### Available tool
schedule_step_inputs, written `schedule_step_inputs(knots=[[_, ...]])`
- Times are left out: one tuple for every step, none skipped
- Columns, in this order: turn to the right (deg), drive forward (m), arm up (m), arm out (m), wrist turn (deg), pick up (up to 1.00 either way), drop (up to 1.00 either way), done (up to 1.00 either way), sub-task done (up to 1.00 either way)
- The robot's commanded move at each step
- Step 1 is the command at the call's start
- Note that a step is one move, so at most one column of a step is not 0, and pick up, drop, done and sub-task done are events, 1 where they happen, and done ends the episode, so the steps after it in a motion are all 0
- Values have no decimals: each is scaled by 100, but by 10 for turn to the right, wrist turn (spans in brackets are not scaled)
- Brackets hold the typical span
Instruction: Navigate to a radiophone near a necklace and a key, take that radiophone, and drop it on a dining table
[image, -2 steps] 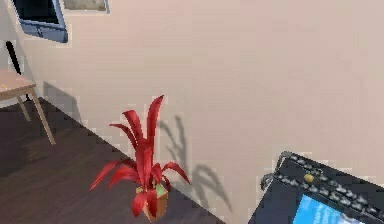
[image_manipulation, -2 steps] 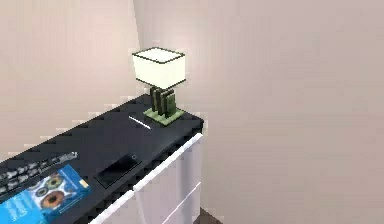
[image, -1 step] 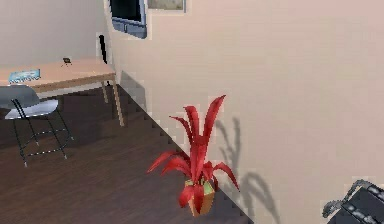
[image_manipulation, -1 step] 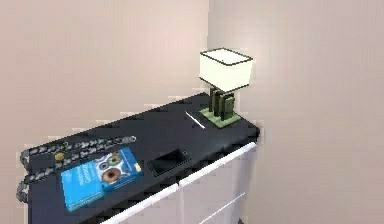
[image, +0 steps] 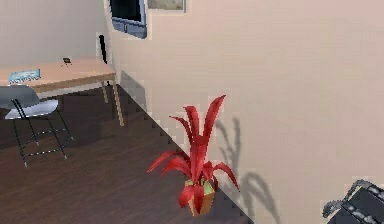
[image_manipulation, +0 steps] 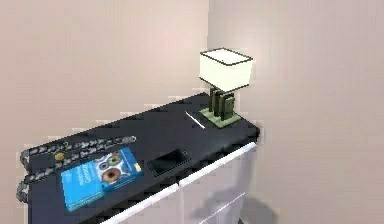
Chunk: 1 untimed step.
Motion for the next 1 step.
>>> schedule_step_inputs(knots=[[0, 0, 38, 0, 0, 0, 0, 0, 0]])
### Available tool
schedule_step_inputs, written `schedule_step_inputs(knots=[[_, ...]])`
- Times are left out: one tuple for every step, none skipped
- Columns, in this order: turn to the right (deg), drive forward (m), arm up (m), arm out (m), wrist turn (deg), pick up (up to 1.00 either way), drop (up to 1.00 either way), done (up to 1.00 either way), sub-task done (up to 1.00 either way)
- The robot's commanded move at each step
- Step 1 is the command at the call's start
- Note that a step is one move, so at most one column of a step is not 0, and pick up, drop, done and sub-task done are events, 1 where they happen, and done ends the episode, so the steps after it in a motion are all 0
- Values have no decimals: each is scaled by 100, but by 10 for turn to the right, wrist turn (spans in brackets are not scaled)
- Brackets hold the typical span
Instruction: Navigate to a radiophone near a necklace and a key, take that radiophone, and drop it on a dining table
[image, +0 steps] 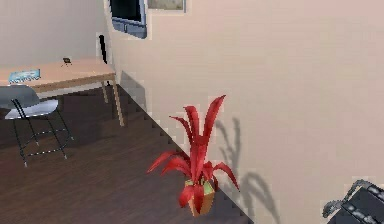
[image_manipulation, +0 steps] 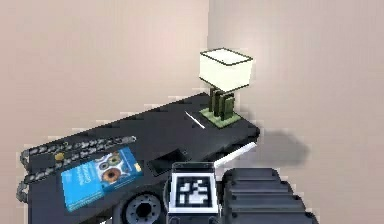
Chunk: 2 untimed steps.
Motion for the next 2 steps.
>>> schedule_step_inputs(knots=[[0, 0, 0, 22, 0, 0, 0, 0, 0], [0, 0, 0, 0, 450, 0, 0, 0, 0]])
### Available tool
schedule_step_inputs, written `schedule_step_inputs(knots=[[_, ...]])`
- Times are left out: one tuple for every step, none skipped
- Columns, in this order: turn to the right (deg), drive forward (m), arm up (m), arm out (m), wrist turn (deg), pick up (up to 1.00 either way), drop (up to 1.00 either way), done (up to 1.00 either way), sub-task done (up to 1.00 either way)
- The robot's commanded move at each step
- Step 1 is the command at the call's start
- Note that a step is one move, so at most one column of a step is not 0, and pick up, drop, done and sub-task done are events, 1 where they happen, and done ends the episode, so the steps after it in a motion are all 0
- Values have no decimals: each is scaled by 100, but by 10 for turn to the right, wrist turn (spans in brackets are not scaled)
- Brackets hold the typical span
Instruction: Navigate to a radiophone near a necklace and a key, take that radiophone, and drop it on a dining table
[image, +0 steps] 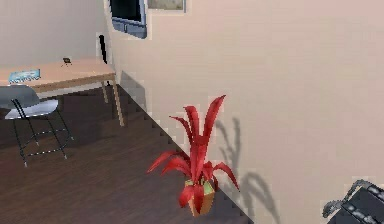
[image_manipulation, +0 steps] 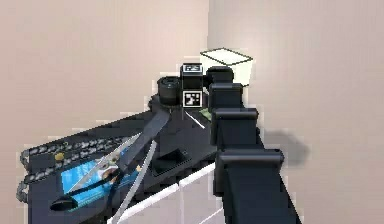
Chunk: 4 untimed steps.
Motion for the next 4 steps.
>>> schedule_step_inputs(knots=[[0, 0, 0, 0, 450, 0, 0, 0, 0], [0, 0, 0, 0, 450, 0, 0, 0, 0], [0, 0, 0, 0, 150, 0, 0, 0, 0], [0, 0, -24, 0, 0, 0, 0, 0, 0]])
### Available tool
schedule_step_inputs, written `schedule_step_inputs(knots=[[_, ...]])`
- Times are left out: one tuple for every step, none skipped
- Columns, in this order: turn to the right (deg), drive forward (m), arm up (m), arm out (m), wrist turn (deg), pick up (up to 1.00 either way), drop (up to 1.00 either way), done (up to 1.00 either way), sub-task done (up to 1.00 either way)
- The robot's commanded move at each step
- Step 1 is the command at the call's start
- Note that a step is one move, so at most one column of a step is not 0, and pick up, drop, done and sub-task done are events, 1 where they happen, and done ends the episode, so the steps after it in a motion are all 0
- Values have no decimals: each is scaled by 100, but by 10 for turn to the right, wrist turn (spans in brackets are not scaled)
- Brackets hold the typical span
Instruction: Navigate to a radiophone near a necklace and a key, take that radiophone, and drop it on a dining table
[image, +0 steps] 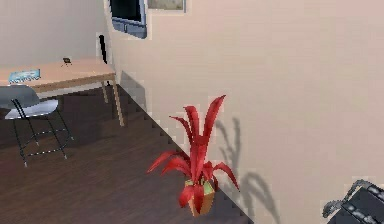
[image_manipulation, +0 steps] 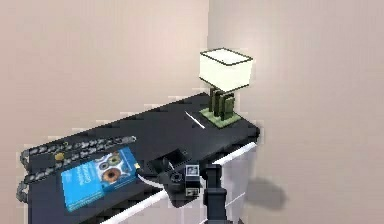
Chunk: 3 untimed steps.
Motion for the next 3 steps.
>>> schedule_step_inputs(knots=[[0, 0, 0, 0, 0, 100, 0, 0, 0], [0, 0, 10, 0, 0, 0, 0, 0, 0], [0, 0, 14, 0, 0, 0, 0, 0, 0]])
